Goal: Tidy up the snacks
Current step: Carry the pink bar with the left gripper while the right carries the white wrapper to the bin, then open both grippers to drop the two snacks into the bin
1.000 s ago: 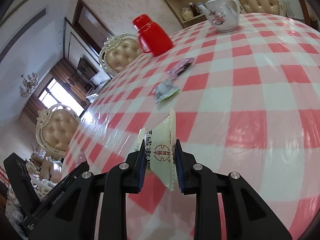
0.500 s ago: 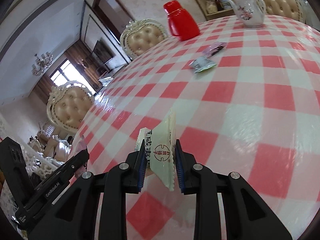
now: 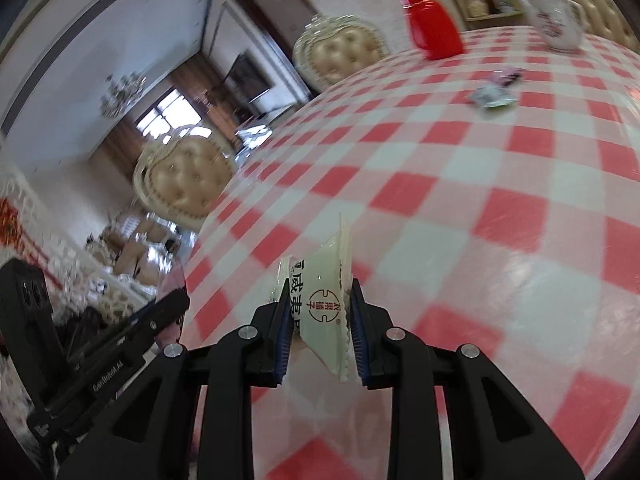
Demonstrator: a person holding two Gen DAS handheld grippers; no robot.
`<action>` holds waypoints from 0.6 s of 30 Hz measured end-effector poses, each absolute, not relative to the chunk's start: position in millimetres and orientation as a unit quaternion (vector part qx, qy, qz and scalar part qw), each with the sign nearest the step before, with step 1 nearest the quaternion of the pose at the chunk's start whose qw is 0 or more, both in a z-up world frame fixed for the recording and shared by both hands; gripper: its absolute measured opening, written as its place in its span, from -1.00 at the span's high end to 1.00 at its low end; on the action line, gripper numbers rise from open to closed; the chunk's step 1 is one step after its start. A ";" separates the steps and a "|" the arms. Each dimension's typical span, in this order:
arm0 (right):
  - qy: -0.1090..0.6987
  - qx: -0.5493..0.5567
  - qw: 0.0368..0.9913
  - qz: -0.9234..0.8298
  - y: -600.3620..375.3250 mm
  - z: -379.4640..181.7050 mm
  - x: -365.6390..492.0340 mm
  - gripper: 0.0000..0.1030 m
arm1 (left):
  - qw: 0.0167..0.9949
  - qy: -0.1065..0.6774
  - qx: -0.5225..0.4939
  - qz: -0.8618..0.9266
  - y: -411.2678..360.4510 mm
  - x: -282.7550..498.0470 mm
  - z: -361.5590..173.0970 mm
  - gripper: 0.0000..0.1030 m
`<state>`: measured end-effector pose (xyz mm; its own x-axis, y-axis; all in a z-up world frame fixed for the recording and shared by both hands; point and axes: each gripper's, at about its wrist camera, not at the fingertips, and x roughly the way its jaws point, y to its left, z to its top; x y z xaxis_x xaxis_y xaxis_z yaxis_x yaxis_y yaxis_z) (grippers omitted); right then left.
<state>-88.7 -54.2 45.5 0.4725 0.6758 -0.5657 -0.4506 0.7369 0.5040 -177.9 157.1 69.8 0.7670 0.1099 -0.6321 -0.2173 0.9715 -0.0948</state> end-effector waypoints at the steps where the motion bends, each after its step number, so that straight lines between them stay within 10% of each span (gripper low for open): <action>1: 0.392 0.136 0.844 0.340 -46.2 46.5 -94.1 0.49 | 0.936 0.329 -0.084 0.093 165.5 -185.8 70.6 0.54; 18: 0.375 0.010 0.821 0.430 68.2 73.1 -178.1 0.49 | 0.928 0.313 -0.113 0.166 258.7 -240.9 80.4 0.53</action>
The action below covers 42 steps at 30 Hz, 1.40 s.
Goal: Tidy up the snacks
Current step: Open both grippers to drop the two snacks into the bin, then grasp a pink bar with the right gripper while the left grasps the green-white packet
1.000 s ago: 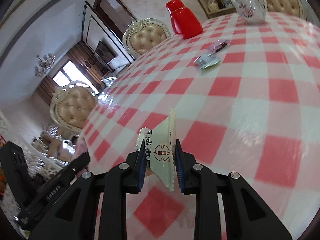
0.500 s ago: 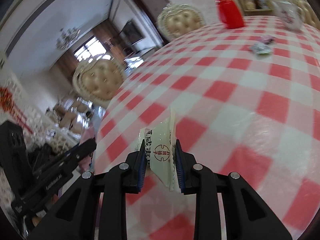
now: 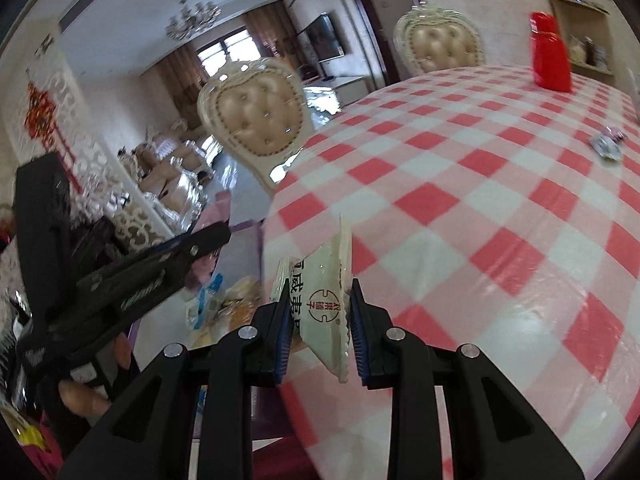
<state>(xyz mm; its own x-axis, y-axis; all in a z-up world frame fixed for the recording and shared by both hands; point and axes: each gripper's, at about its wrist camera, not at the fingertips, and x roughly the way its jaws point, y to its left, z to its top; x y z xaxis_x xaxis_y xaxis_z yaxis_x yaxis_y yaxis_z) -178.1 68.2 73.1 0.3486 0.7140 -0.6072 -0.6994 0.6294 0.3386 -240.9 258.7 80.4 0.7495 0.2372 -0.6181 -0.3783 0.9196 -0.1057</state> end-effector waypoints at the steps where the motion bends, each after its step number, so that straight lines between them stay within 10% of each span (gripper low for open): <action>1: 0.374 0.004 0.819 0.434 72.6 72.9 -182.2 0.49 | 0.927 0.314 -0.114 0.173 266.1 -244.0 80.1 0.53; 15: 0.376 -0.115 0.747 0.536 161.1 48.5 -261.1 0.44 | 0.899 0.342 -0.080 0.261 323.9 -269.9 83.0 0.44; 18: 0.359 -0.124 0.723 0.577 163.8 53.1 -278.0 -0.07 | 0.890 0.324 -0.088 0.308 332.5 -277.3 90.4 -0.68; 19: 0.342 -0.126 0.731 0.576 159.4 58.5 -281.5 -0.41 | 0.888 0.303 -0.091 0.333 334.6 -283.1 96.0 -0.79; 22: 0.292 -0.129 0.766 0.558 141.7 74.9 -282.2 -0.48 | 0.888 0.265 -0.102 0.363 337.2 -294.8 108.5 -0.93; 42: 0.387 0.127 0.896 0.178 -172.1 50.1 -54.0 -0.66 | 0.913 0.392 -0.101 0.046 88.6 -52.9 76.0 -0.96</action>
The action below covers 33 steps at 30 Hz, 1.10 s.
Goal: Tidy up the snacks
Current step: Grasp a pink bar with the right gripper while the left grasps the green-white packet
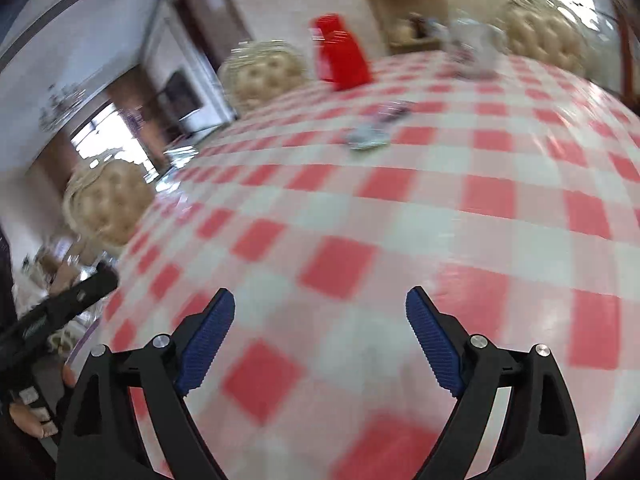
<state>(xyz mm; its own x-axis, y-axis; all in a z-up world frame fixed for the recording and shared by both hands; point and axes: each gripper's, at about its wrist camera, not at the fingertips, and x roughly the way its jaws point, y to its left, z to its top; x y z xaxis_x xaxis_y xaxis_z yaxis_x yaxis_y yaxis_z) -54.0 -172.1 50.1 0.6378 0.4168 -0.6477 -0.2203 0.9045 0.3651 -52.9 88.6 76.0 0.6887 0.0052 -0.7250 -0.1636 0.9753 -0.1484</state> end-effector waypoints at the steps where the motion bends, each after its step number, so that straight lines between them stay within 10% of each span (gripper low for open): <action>1: 0.389 0.131 0.897 0.167 -184.0 46.9 -47.9 -0.66 | 0.909 0.401 -0.101 0.047 79.5 -31.3 70.0 -0.96; 13: 0.406 0.165 0.894 0.092 -253.4 27.7 37.4 -0.69 | 0.923 0.351 -0.141 0.071 13.7 124.8 45.1 -0.96; 33: 0.444 0.197 0.874 0.004 -176.2 20.1 307.4 -0.69 | 0.931 0.269 -0.201 0.144 79.1 117.7 56.7 -0.96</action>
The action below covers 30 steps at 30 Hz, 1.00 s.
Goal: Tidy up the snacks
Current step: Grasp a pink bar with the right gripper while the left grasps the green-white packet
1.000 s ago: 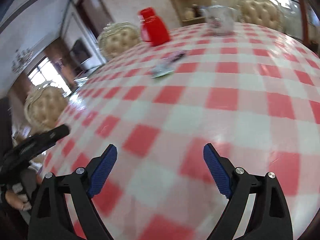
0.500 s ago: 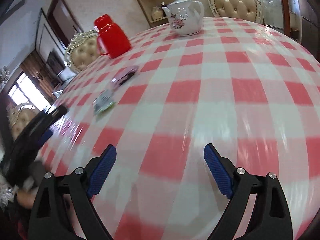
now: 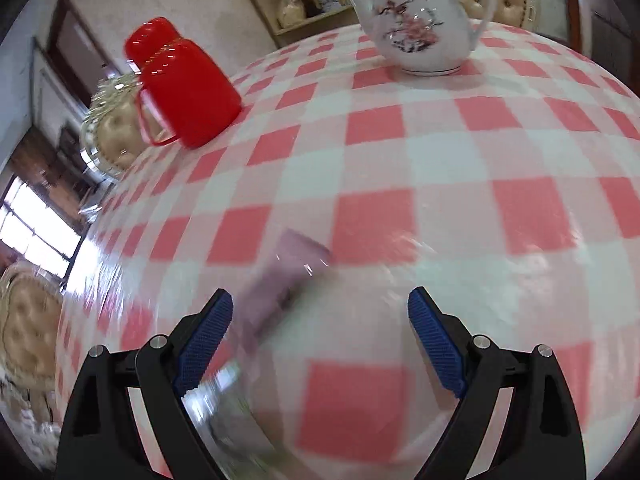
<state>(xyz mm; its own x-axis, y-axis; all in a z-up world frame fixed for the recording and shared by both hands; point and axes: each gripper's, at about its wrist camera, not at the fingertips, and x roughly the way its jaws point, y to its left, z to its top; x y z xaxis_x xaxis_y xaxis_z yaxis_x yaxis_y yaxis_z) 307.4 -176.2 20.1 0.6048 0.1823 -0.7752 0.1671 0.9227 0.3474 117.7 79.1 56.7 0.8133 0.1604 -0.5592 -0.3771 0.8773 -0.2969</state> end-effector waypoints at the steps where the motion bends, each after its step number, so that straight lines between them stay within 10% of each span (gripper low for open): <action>1: 0.448 0.196 0.872 -0.010 -169.8 19.7 315.2 -0.69 | 0.931 0.270 -0.199 0.142 78.2 118.2 57.0 -0.96; 21: 0.452 -0.012 0.892 0.017 -142.5 13.1 311.8 -0.40 | 0.921 0.308 -0.212 0.109 81.9 121.5 46.9 -0.96; 24: 0.444 -0.031 0.895 0.044 -135.1 16.0 310.5 0.60 | 0.917 0.315 -0.223 0.096 84.0 124.8 44.5 -0.96; 30: 0.436 -0.014 0.898 0.052 -154.3 20.0 253.2 0.63 | 0.917 0.322 -0.229 0.058 81.8 129.0 45.2 -0.96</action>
